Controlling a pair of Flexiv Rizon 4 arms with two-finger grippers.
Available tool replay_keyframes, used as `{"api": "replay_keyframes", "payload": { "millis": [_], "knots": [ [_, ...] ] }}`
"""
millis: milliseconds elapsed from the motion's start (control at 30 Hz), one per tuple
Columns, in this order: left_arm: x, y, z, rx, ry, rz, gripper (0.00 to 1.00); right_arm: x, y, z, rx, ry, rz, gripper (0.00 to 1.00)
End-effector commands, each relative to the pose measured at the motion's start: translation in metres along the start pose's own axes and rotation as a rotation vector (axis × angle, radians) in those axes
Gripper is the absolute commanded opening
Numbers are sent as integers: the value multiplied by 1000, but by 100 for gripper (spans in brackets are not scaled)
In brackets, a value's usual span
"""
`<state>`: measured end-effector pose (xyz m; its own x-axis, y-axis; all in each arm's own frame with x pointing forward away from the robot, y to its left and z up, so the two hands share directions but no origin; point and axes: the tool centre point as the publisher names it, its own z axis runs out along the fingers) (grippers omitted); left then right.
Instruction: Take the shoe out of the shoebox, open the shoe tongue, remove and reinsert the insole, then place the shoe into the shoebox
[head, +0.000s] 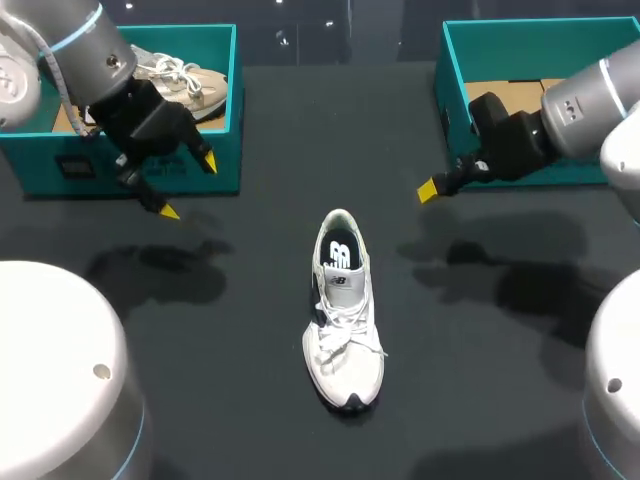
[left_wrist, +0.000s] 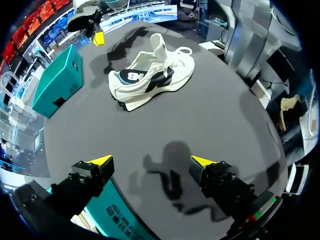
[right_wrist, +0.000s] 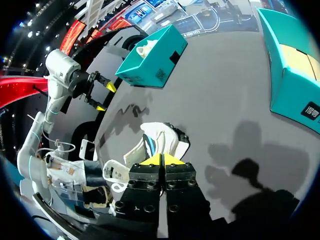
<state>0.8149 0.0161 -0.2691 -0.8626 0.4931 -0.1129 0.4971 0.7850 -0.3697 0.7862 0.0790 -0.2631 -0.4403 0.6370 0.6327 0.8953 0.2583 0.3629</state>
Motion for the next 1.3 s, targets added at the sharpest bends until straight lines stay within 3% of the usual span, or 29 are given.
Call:
{"api": "replay_keyframes", "payload": {
  "millis": [33,333,767,867,1233,1300],
  "knots": [
    [0,-1,-7,-5,6,1,100,10,1,-12,177,-175,46,0],
    [0,-1,-7,-5,6,1,100,10,1,-12,177,-175,46,0],
    [-18,63,-49,-73,92,242,100,41,6,19,174,-366,185,0],
    [-18,63,-49,-73,92,242,100,49,5,22,137,-450,225,0],
    [-18,63,-49,-73,92,242,100,49,5,22,137,-450,225,0],
    [-18,63,-49,-73,92,242,100,56,9,32,127,-508,217,0]
  ]
}}
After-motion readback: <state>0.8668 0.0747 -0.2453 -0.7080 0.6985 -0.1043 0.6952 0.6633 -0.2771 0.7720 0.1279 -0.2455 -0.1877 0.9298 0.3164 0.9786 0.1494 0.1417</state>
